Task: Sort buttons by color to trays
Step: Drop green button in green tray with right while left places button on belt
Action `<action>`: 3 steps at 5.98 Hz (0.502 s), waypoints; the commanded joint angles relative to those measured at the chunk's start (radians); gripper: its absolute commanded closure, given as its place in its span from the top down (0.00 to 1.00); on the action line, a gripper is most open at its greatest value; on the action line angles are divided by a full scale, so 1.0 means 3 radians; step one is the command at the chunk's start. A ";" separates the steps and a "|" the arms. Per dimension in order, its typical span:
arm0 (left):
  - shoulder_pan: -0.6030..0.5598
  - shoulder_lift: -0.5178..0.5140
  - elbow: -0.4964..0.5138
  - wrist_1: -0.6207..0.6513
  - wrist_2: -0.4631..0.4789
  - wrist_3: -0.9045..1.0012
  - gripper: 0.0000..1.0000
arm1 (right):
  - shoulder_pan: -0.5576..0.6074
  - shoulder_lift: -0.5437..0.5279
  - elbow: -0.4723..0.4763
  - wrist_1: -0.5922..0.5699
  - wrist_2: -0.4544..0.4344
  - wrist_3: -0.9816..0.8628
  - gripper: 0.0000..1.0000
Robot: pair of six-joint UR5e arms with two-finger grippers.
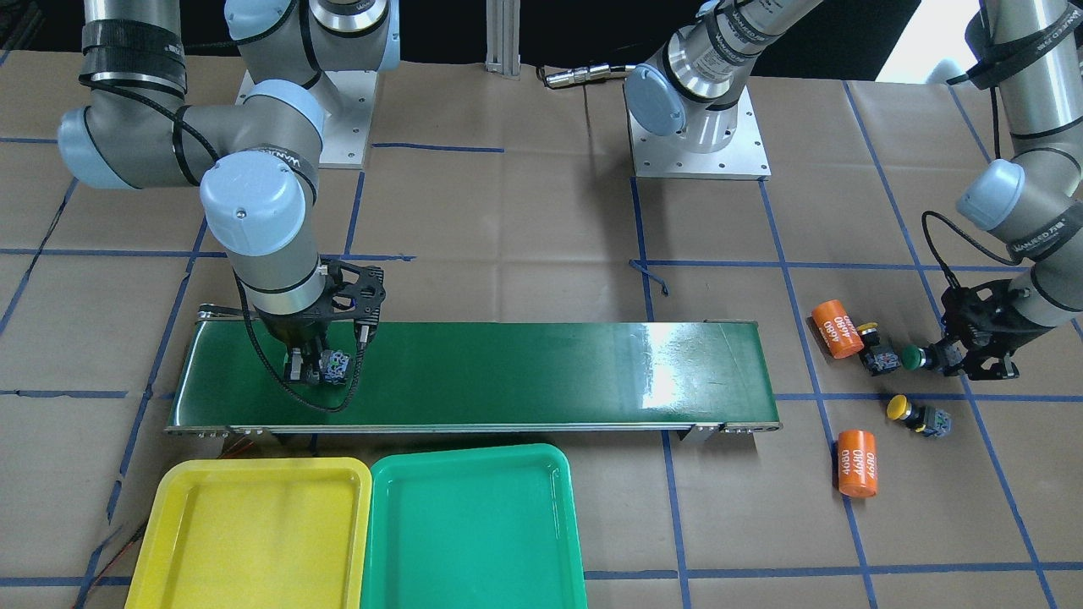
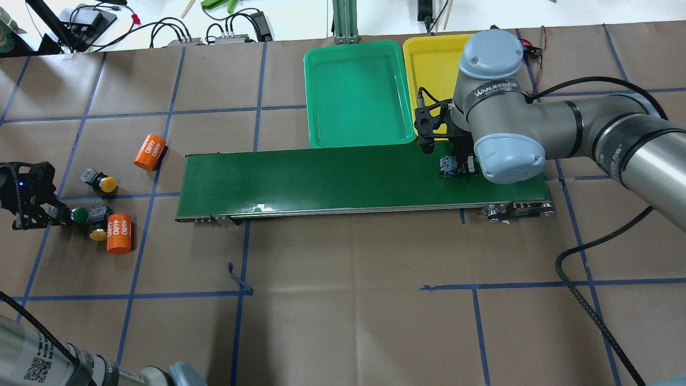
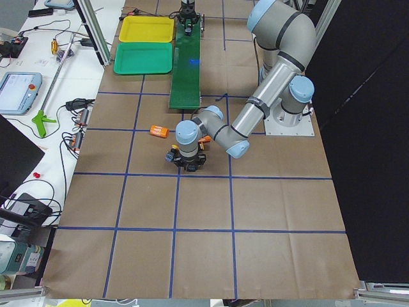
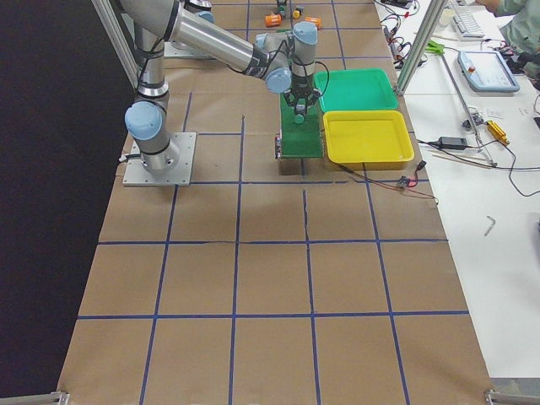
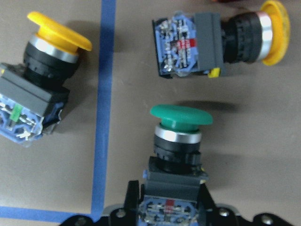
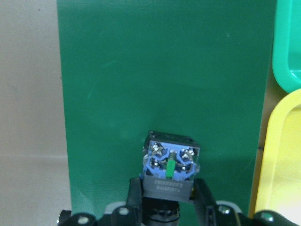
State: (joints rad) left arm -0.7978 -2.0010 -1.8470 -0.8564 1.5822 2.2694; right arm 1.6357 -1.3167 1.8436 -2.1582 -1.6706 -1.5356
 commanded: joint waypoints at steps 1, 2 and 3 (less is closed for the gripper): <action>-0.0273 0.0281 0.0021 -0.0237 -0.0017 0.0024 0.00 | -0.0012 -0.0177 -0.0192 -0.0026 -0.0097 0.0010 0.16; -0.0681 0.0547 0.0082 -0.0598 0.0013 -0.0209 0.00 | 0.0008 -0.0096 -0.0563 0.0010 -0.0082 0.0041 0.16; -0.0978 0.0696 0.0087 -0.0779 0.0008 -0.0364 0.00 | 0.0079 0.0244 -0.0957 0.0015 0.0131 0.0072 0.16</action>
State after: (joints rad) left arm -1.0003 -1.8436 -1.8263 -1.0263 1.5838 2.2069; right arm 1.6437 -1.3165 1.6656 -2.1569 -1.6749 -1.5228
